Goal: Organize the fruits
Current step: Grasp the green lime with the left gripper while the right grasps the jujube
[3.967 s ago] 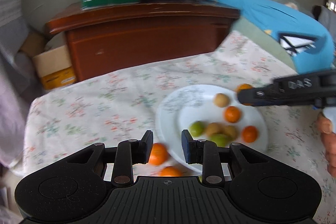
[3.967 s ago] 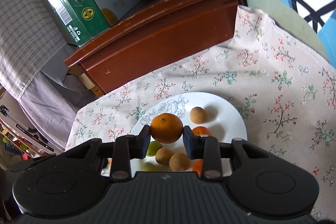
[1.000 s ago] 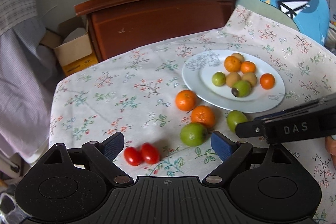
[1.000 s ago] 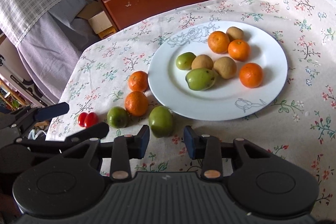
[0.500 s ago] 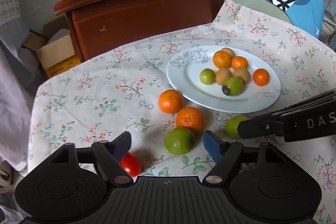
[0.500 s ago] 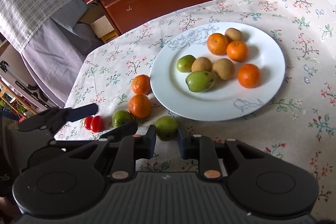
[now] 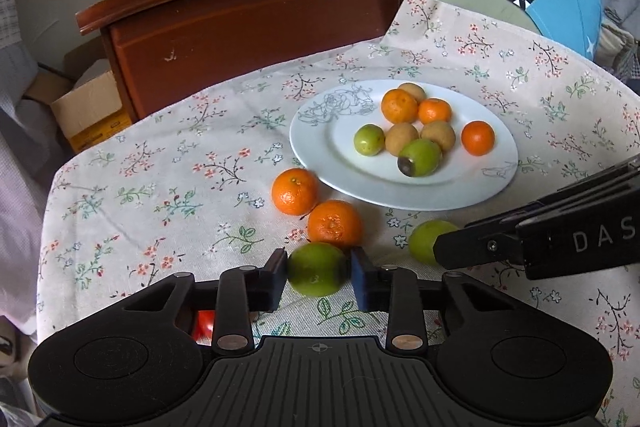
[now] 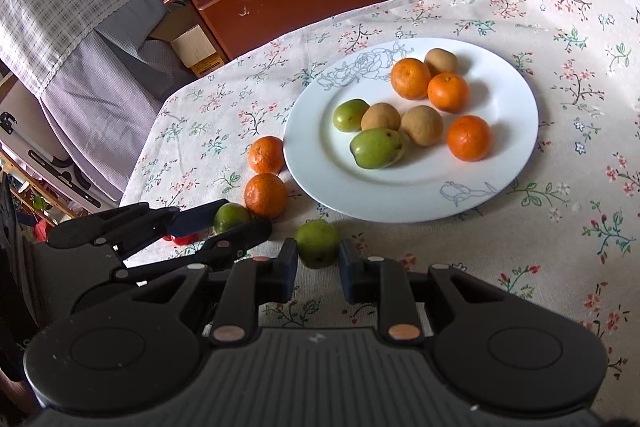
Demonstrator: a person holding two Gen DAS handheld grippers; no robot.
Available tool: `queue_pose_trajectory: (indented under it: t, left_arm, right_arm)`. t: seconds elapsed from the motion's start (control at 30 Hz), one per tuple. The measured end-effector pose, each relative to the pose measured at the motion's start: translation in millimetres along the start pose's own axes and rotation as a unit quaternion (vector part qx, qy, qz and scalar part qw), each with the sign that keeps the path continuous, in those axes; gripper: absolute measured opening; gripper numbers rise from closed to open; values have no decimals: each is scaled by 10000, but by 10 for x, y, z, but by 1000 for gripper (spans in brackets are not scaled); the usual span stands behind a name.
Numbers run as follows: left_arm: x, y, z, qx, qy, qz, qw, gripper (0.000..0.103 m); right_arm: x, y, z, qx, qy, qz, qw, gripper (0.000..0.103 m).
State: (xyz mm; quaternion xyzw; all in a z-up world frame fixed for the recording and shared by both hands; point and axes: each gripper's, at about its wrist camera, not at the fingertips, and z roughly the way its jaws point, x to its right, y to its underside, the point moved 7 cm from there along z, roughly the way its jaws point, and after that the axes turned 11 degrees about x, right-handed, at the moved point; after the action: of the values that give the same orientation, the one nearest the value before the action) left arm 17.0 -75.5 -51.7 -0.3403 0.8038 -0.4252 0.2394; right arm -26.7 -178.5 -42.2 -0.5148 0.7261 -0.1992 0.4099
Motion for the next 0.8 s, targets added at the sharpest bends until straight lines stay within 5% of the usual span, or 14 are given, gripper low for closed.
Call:
queue_pose_trajectory:
  t: [0.8]
  left_arm:
    - [-84,-41,-129,-134,-345,-307,9988,30]
  right_arm:
    - [-48,10,-27,3,-12,-227,9997,21]
